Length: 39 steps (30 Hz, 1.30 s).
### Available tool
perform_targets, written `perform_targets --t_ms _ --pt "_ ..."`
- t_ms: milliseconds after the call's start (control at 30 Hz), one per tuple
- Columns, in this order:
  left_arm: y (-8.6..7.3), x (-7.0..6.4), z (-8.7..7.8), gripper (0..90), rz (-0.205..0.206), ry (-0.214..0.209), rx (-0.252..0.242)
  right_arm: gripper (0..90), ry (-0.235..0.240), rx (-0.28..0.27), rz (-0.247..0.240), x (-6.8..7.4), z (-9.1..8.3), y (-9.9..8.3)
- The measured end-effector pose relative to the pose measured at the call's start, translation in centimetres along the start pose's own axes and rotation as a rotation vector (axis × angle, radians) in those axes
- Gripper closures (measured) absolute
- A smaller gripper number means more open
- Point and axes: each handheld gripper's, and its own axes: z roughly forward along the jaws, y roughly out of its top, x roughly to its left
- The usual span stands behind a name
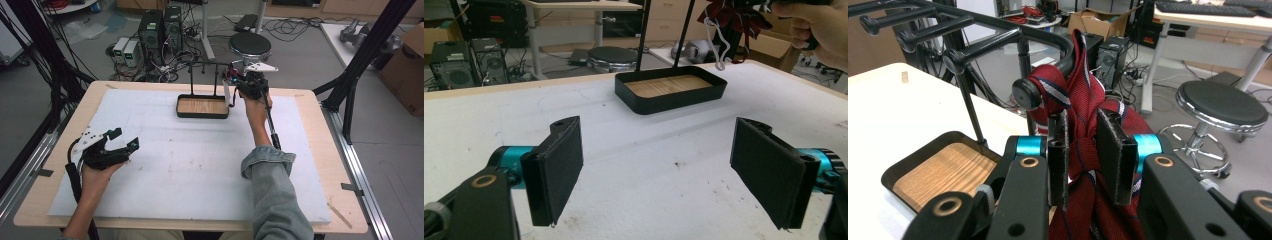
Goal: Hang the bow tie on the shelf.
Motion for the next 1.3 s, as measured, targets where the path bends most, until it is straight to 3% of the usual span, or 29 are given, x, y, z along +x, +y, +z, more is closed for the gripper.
perform_targets --t_ms 433,633,733,967,1000,1100,1133,1233,1300 --pt "0.0 -0.1 -0.1 21.4 0.003 0.001 0.0 68.5 -0.023 0.009 0.005 0.0 -0.2 0.0" --pt "0.1 -0.1 -0.1 21.4 0.002 0.004 -0.004 57.4 -0.041 -0.013 0.061 -0.7 -1.1 0.2" --pt "0.1 -0.2 -0.2 21.4 0.004 0.003 -0.004 48.5 -0.052 -0.029 0.069 -1.2 -2.2 0.6" --pt "0.1 -0.2 -0.1 21.4 0.006 0.005 -0.005 38.6 -0.032 -0.04 0.092 -2.0 -4.1 0.9" --pt "0.1 -0.2 -0.1 21.4 0.007 0.006 -0.005 36.1 -0.049 -0.088 0.085 -2.0 -5.2 0.8" --pt "0.0 -0.3 0.0 21.4 0.011 0.002 0.002 31.6 -0.059 -0.095 0.095 -2.2 -6.2 0.6" --pt "0.0 -0.4 0.1 21.4 0.008 0.003 0.001 25.9 -0.062 -0.086 0.109 -2.6 -7.0 0.6" --pt "0.0 -0.5 0.3 21.4 0.013 0.004 0.008 22.9 -0.065 -0.081 0.122 -3.0 -7.9 0.7" --pt "-0.1 -0.5 0.4 21.4 0.021 0.005 0.012 22.6 -0.078 -0.12 0.112 -3.1 -9.0 0.6"
